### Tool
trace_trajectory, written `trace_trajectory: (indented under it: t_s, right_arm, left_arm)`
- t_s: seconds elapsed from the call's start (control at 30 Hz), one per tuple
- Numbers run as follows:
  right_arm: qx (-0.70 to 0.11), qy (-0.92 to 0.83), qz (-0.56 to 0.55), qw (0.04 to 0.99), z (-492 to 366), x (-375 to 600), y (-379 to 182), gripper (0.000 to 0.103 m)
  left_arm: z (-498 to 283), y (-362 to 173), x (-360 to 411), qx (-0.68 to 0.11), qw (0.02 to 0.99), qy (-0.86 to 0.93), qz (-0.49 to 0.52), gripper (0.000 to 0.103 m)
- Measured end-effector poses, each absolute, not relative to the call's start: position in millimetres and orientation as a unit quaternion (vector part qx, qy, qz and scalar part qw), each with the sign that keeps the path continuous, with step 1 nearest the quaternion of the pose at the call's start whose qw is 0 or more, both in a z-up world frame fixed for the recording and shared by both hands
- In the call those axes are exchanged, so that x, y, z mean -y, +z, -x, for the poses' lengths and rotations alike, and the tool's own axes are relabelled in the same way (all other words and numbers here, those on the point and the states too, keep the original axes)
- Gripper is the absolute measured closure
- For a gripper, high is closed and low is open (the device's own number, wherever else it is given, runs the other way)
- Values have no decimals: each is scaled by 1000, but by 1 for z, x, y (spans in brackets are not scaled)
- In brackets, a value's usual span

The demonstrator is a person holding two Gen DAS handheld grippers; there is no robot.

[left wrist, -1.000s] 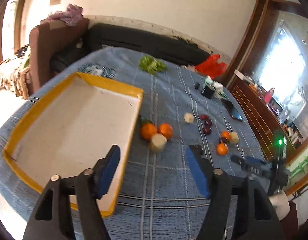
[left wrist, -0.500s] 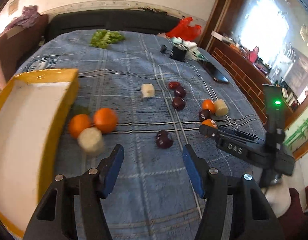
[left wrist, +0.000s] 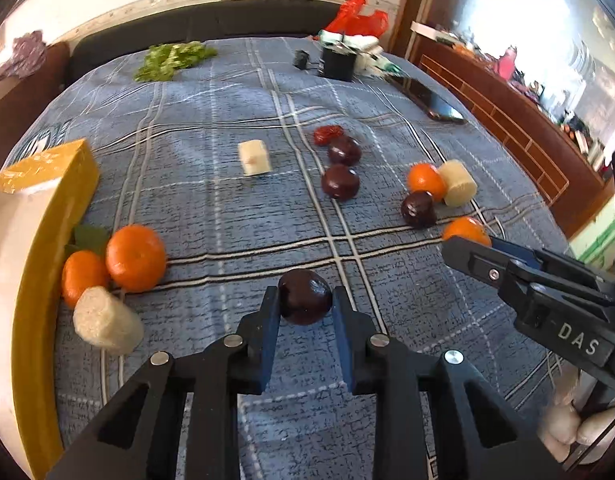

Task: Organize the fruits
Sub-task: 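Grasp the dark red plum with the left gripper while the right gripper grasps a mandarin orange, then carry the plum and orange into the yellow tray and open both grippers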

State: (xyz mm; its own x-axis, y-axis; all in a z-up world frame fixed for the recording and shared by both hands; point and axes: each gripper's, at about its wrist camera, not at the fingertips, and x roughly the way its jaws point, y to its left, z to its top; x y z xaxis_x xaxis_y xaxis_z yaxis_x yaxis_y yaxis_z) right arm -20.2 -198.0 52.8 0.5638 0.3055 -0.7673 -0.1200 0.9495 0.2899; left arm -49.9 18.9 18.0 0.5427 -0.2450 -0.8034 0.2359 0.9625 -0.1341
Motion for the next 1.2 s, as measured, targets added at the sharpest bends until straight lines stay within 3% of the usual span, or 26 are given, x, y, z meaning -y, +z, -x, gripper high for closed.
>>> trace_trajectory:
  t_s: [0.2,0.5,0.73,1.03,1.1,1.2]
  right_arm:
    - [-437,138,-85,885,33,179,74,64]
    - [-409,231,-39,882,58,98,121,64]
    - [-433,361,-34,826,65,-21,125,63]
    - [-480,408,48,775,79,-142,76,63]
    - [-487,406,59,771,81,-153,67,63]
    - [-487,404,66,772,85,-158,62,62]
  left_arm:
    - [80,57,-64,-418,900,-110,58,78]
    - [149,109,-200,-362,926,43,96,78]
    - [170,89,-294,-385,903,153,116,77]
    - [173,61,-335,-405,883,181,150,77]
    - [173,61,-337,-404,883,183,153,75]
    - [180,64,-341,-395,883,188,169,54]
